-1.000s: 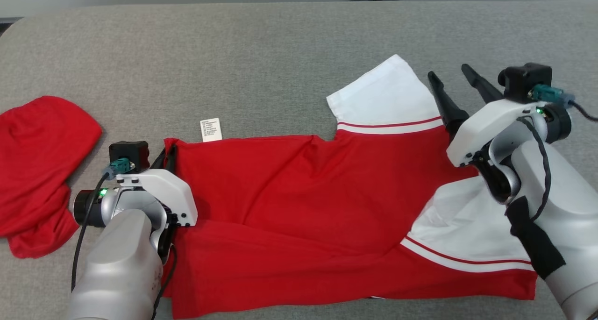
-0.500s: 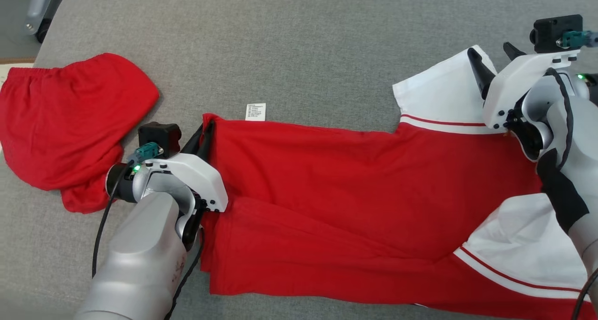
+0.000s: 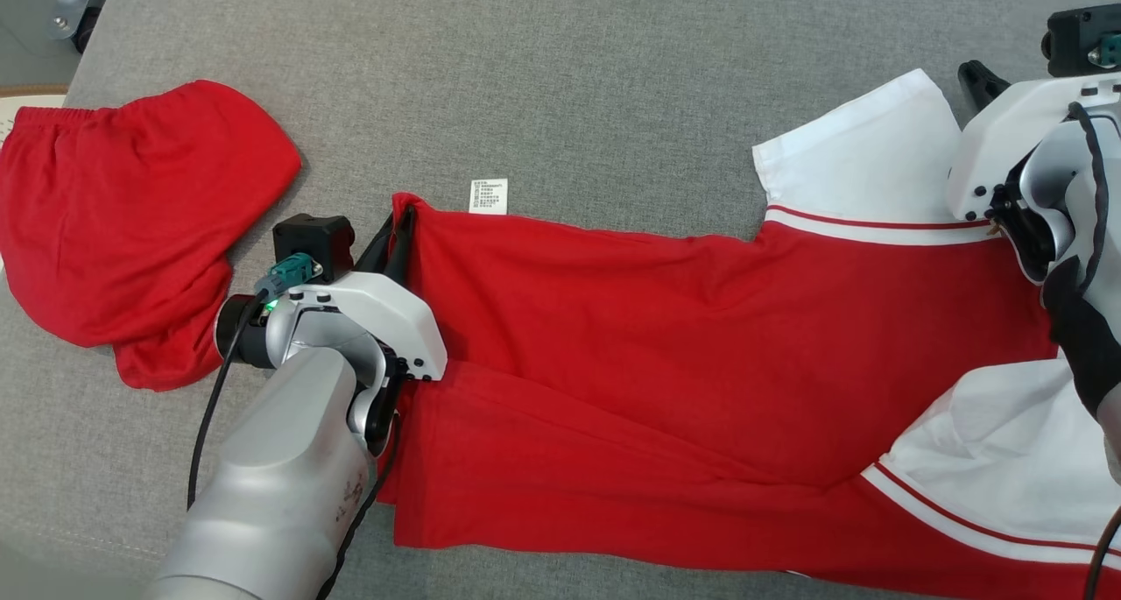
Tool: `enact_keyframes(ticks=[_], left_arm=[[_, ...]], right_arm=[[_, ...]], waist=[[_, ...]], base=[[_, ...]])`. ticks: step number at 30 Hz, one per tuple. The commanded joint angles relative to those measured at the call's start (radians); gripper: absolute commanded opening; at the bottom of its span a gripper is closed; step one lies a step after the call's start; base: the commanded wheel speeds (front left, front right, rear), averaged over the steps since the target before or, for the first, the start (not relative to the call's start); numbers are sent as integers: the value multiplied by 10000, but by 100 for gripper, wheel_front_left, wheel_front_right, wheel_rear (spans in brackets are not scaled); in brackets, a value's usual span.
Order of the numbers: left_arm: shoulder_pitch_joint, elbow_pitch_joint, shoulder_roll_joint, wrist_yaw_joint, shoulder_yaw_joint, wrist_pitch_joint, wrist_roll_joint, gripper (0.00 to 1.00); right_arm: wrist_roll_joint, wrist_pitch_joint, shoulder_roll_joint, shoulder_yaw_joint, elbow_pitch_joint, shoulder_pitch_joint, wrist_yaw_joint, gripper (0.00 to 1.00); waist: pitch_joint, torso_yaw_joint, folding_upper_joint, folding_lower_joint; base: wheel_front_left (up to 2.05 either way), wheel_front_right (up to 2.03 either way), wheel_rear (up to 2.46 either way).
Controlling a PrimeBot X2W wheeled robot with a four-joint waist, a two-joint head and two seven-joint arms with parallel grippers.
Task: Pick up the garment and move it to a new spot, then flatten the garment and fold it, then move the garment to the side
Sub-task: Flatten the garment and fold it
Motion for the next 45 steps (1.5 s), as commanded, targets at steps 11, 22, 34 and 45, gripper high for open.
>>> enact_keyframes(ticks=[11, 22, 34, 45], left_arm=[[-20, -184, 67, 176, 188, -45, 175, 0], [486, -448, 149, 382, 998, -45, 654, 0], [2035, -1485, 419, 802, 2320, -32, 1790, 100], [2346, -1396, 415, 606, 2946, -32, 2219, 100]], right_arm=[[-123, -962, -77, -610, 118, -146, -4, 0], [225, -2107, -50, -1100, -215, 127, -4, 37], [-37, -2244, -287, -2499, -4031, 3308, -4, 100], [-986, -2246, 473, -3730, -5575, 5491, -4, 100]], waist=[[-34, -14, 0, 0], [-636, -524, 0, 0], [-1834, -1188, 0, 0], [-1946, -1479, 0, 0]], base=[[0, 0, 0], [0, 0, 0], [0, 0, 0], [0, 0, 0]])
